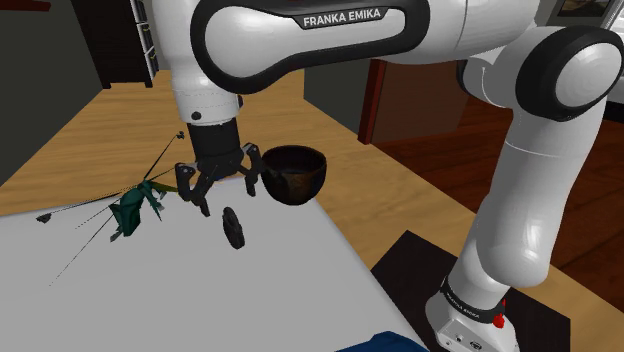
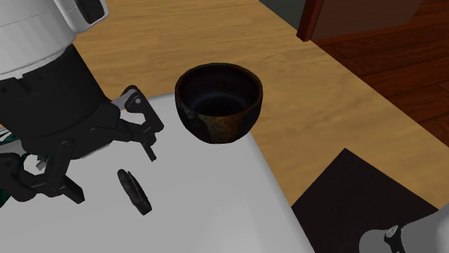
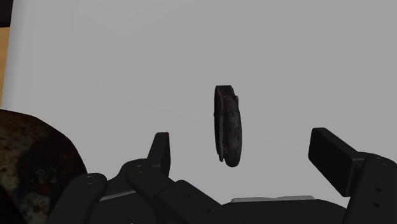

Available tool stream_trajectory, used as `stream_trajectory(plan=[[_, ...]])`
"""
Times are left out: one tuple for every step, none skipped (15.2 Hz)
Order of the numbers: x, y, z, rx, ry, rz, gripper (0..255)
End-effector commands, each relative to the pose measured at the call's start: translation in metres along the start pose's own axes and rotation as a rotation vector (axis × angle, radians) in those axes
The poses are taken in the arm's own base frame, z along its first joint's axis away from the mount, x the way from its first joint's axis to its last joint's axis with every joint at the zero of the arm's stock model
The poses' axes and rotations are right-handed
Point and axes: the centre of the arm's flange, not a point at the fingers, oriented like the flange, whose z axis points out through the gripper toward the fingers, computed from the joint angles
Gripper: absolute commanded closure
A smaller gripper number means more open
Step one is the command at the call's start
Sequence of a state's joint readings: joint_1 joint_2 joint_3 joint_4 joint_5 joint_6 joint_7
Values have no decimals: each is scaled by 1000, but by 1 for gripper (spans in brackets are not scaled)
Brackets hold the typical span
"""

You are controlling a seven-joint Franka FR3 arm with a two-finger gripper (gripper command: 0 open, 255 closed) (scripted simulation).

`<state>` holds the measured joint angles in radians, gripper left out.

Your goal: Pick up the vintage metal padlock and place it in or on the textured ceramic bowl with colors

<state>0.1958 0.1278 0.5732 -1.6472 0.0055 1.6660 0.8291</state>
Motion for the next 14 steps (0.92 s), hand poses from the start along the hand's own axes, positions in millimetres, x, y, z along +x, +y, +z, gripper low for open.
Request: stream_trajectory(plan=[[0, 0, 14, 0, 0, 0, 0], [0, 0, 14, 0, 0, 0, 0], [0, 0, 14, 0, 0, 0, 0], [0, 0, 14, 0, 0, 0, 0], [0, 0, 14, 0, 0, 0, 0], [0, 0, 14, 0, 0, 0, 0], [0, 0, 14, 0, 0, 0, 0], [0, 0, 14, 0, 0, 0, 0], [0, 0, 14, 0, 0, 0, 0], [0, 0, 14, 0, 0, 0, 255], [0, 0, 14, 0, 0, 0, 255], [0, 0, 14, 0, 0, 0, 255], [0, 0, 14, 0, 0, 0, 255], [0, 0, 14, 0, 0, 0, 255]])
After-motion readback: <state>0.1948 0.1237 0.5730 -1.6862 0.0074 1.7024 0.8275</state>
